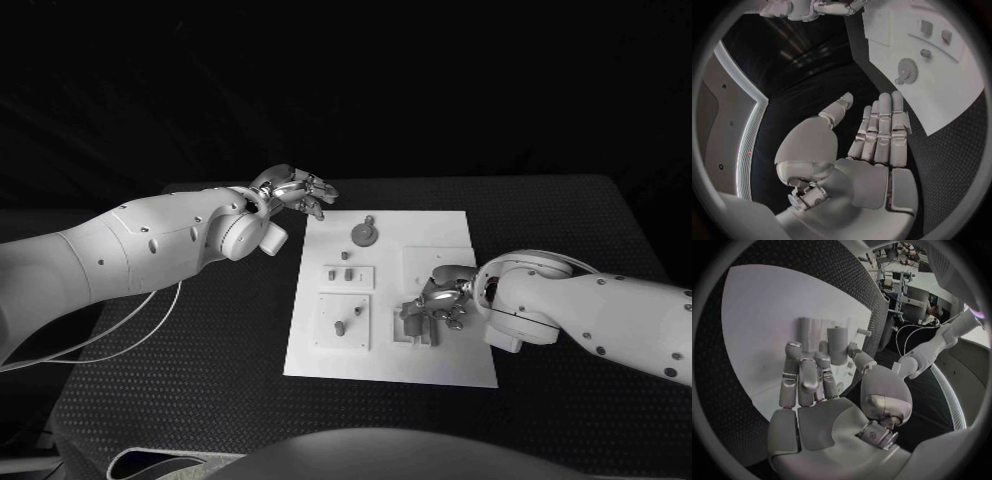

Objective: Assemble the parts on the task board

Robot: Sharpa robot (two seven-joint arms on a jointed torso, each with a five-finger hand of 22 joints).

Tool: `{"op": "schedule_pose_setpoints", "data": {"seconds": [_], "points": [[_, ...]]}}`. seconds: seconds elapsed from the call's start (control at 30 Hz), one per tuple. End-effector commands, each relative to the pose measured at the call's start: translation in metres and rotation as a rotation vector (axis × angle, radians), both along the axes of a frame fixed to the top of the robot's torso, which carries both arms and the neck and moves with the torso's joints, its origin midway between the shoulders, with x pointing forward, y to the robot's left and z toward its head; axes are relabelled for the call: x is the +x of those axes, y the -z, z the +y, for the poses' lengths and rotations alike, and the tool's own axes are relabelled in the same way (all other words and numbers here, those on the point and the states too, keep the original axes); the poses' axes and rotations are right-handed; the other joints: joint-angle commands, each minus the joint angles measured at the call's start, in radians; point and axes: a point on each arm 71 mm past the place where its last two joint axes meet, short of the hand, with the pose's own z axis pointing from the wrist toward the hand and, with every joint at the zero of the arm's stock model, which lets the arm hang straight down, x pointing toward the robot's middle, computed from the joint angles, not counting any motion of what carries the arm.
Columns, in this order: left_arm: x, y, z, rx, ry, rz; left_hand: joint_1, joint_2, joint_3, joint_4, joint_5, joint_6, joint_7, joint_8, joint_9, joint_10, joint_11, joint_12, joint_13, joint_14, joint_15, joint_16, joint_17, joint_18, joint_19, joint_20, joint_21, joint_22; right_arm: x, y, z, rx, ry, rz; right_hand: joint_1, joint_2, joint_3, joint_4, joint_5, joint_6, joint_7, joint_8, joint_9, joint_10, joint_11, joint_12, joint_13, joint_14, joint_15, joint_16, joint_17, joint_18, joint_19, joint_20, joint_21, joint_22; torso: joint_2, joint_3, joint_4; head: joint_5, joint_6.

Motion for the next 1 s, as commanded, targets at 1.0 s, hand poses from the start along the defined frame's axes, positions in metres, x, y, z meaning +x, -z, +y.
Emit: {"op": "schedule_pose_setpoints", "data": {"seconds": [1.0], "points": [[-0.0003,-0.0010,-0.0025,-0.010,0.013,0.003,-0.013,-0.001,0.001,0.009,-0.001,-0.005,0.000,0.007,0.001,-0.007,0.004,0.004,-0.002,0.002,0.001,-0.007,0.003,0.022,0.006,-0.002,-0.005,-0.001,-0.0031,0.0104,0.0050,-0.002,-0.006,0.035,-0.030,-0.013,0.015,0.003,0.002,0.005,0.002,-0.011,-0.004,-0.004,-0.001,0.000,-0.002,-0.018,-0.001,0.001,-0.021,0.014,-0.008,0.006,0.001,0.021,-0.001,0.0009,-0.0019,0.008,-0.007]]}}
